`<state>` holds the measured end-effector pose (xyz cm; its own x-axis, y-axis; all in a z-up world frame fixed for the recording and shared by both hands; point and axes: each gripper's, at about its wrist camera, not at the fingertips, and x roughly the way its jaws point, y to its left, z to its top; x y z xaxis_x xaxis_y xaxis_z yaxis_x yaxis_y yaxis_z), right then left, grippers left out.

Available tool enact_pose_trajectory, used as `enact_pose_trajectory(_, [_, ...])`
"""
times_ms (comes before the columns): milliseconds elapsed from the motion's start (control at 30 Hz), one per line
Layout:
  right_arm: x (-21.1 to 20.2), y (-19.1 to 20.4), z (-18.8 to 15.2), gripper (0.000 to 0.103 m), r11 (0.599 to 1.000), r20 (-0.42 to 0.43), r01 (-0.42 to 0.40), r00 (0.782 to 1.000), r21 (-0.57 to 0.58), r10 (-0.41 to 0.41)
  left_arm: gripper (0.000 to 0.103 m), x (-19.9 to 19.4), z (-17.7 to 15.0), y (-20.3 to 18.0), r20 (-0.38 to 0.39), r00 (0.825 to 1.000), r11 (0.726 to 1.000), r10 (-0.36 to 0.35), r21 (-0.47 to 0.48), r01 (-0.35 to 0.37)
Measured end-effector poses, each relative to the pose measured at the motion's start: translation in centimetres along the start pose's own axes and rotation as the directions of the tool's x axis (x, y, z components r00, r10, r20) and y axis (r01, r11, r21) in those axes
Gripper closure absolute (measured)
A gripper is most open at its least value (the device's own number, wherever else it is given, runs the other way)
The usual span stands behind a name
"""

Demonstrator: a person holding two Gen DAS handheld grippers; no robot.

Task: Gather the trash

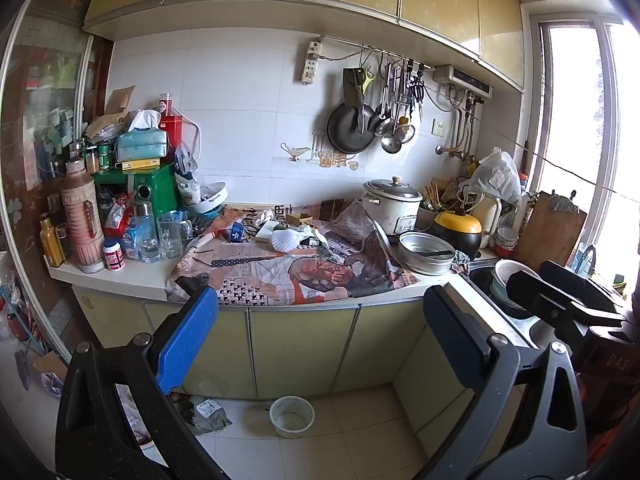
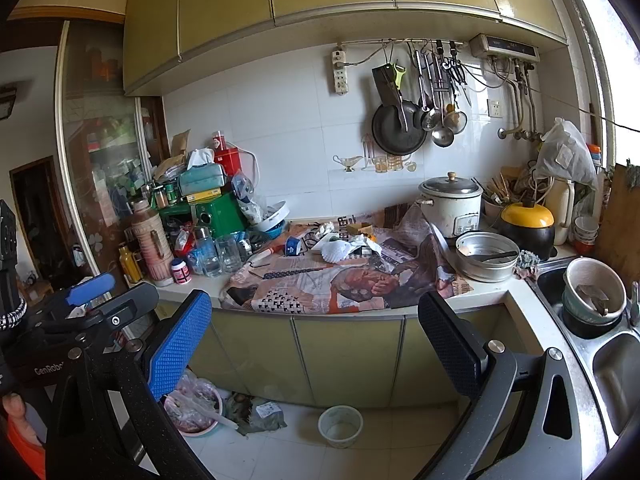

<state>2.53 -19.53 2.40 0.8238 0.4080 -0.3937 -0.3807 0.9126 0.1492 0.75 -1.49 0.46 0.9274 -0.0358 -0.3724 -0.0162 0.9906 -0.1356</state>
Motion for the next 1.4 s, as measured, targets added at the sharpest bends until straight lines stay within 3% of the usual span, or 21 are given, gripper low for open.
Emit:
enact_pose_trajectory(333, [2.4, -2.7, 0.4, 0.0, 1.0, -0.019, -0.018, 1.0, 0.013, 0.018, 0.0, 2.8, -0.3, -1.1, -0.02, 0.999, 0.999, 0.037, -0.007, -0.037])
enact_pose_trajectory(567, [5.3, -4.8, 0.7, 0.0, 0.999, -0.037, 0.012, 0.999, 0.036, -0.011, 0.0, 7.1, 0.3, -1.0, -0.047, 0.996, 0.997, 0.078, -0.01, -0.078])
enact_pose_trajectory(867, [12.3, -6.6, 1.3, 0.0, 0.995, -0.06, 0.073, 0.996, 0.07, -0.069, 0.0, 16.6, 2.2, 2.9, -0.065, 0.995, 0.996, 0.078, -0.031, -0.08])
enact_pose_trajectory(1200, [24.0, -6.7, 4.1, 0.0, 0.979, -0.123, 0.163, 0.981, 0.124, -0.148, 0.0, 30.1, 7.3, 11.1, -0.114, 0.993, 0.998, 0.024, -0.061, -0.031])
enact_pose_trajectory(1400, [31.0, -6.9, 5.5, 0.0, 0.966, -0.161, 0.207, 0.97, 0.153, -0.182, 0.0, 38.1, 9.4, 15.3, -0.151, 0.986, 0.997, 0.069, -0.033, -0.075])
